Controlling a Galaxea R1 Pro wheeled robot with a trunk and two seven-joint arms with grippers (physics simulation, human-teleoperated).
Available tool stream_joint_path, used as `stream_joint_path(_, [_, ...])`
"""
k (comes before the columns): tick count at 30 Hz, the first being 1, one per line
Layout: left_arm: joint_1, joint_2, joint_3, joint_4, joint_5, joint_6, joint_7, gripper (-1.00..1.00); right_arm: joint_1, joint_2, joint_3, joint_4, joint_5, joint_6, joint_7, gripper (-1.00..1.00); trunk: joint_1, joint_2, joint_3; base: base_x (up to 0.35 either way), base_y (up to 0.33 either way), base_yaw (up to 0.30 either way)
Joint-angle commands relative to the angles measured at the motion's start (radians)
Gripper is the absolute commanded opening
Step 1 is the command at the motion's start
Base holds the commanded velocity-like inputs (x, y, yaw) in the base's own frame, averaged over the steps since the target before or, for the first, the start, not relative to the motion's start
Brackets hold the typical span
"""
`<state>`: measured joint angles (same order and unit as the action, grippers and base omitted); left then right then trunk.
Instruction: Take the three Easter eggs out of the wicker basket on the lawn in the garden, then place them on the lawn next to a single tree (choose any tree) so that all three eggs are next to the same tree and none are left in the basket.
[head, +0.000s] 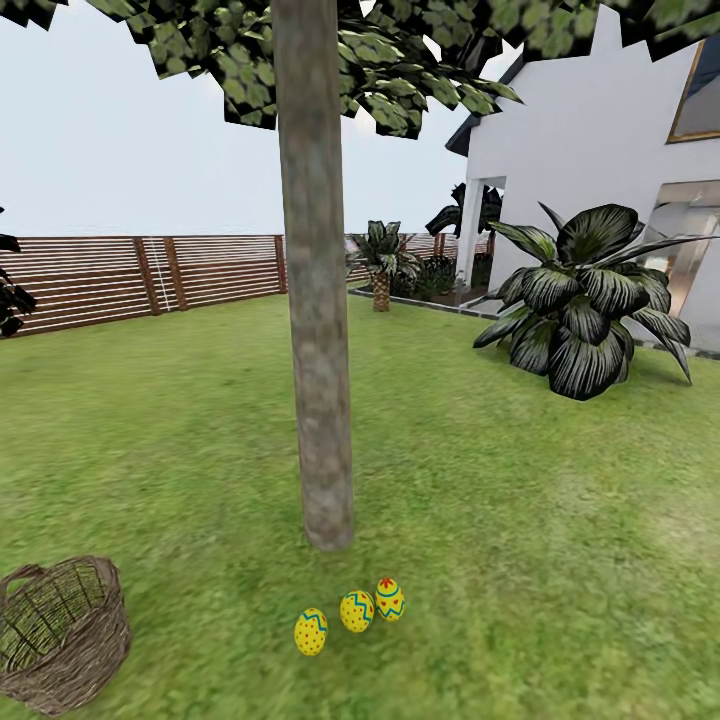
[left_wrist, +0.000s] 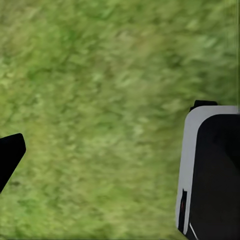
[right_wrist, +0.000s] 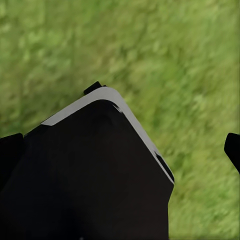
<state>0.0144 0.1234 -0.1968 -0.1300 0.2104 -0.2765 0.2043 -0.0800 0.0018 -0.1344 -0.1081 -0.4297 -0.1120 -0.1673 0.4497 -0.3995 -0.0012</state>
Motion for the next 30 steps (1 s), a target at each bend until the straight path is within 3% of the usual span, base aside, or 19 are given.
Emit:
stream_joint_path(1, [0.001,-0.001,-0.009,-0.002,0.008,0.0,0.004,1.0,0.0,0.0,-0.007,0.0,0.001,-0.004,0.0,1.0,0.0,-0.001,0.0,0.0,0.0,0.0])
stream_joint_path(16, [0.0,-0.002,-0.007,-0.005,0.009,0.006,0.004,1.0,0.0,0.0,-0.007,0.001,0.002,-0.003,0.0,1.0,0.0,-0.001,0.0,0.0,0.0,0.0])
stream_joint_path(23, [-0.004,-0.029,-0.009,-0.009,0.01,0.005,0.004,1.0,0.0,0.0,-0.007,0.001,0.002,-0.003,0.0,1.0,0.0,-0.001,0.0,0.0,0.0,0.0])
stream_joint_path(30, [-0.004,-0.035,-0.008,-0.007,0.009,0.006,0.004,1.0,-0.001,0.0,-0.007,0.001,0.002,-0.003,0.0,1.0,0.0,-0.001,0.0,0.0,0.0,0.0])
